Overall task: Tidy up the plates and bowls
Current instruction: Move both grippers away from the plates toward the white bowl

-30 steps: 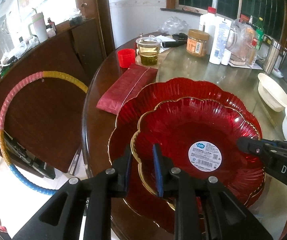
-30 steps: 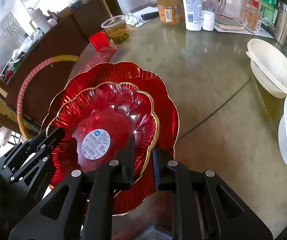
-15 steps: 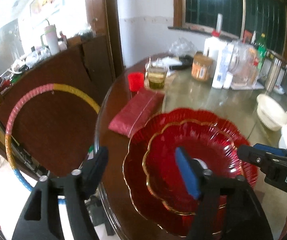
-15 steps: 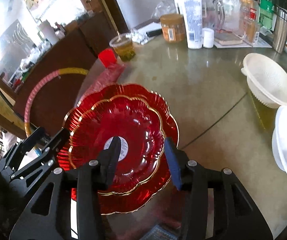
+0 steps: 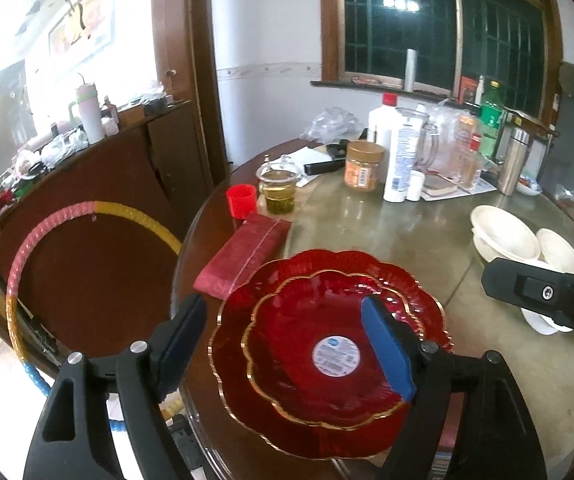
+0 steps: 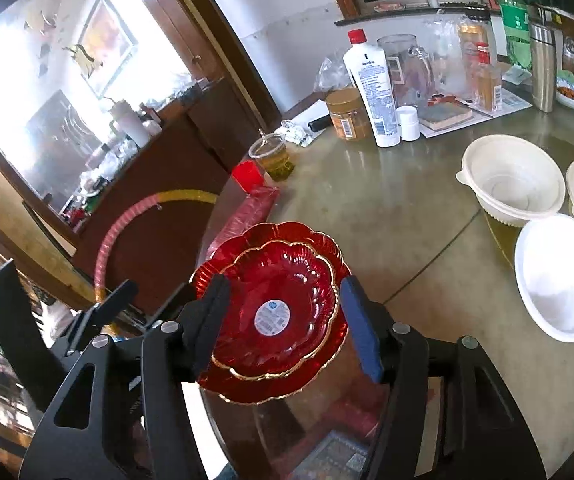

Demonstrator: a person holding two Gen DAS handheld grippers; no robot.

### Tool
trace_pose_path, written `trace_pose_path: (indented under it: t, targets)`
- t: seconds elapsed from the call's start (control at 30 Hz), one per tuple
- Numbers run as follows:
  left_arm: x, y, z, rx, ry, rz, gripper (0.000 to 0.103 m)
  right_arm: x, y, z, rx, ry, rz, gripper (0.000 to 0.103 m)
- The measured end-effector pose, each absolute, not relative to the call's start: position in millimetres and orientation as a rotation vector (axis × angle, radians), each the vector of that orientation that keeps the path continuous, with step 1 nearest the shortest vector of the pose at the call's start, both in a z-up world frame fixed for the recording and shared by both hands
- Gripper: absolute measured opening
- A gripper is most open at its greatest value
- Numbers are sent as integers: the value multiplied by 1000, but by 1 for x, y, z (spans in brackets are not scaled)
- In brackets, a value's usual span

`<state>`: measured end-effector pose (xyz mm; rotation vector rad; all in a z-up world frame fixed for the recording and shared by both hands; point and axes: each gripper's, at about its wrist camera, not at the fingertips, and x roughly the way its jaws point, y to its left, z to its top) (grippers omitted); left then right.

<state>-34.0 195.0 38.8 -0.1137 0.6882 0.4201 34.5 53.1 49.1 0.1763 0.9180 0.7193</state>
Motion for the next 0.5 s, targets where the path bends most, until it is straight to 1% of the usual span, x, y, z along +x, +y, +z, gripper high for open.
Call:
trace_pose_path:
  t: [0.3, 0.5]
  targets:
    - [-12, 148, 26, -64, 735, 309, 81, 42, -18, 25, 359, 960, 589, 58]
    - [5, 115, 14, -51, 779, 213, 81, 40, -74, 20, 458, 937, 503, 58]
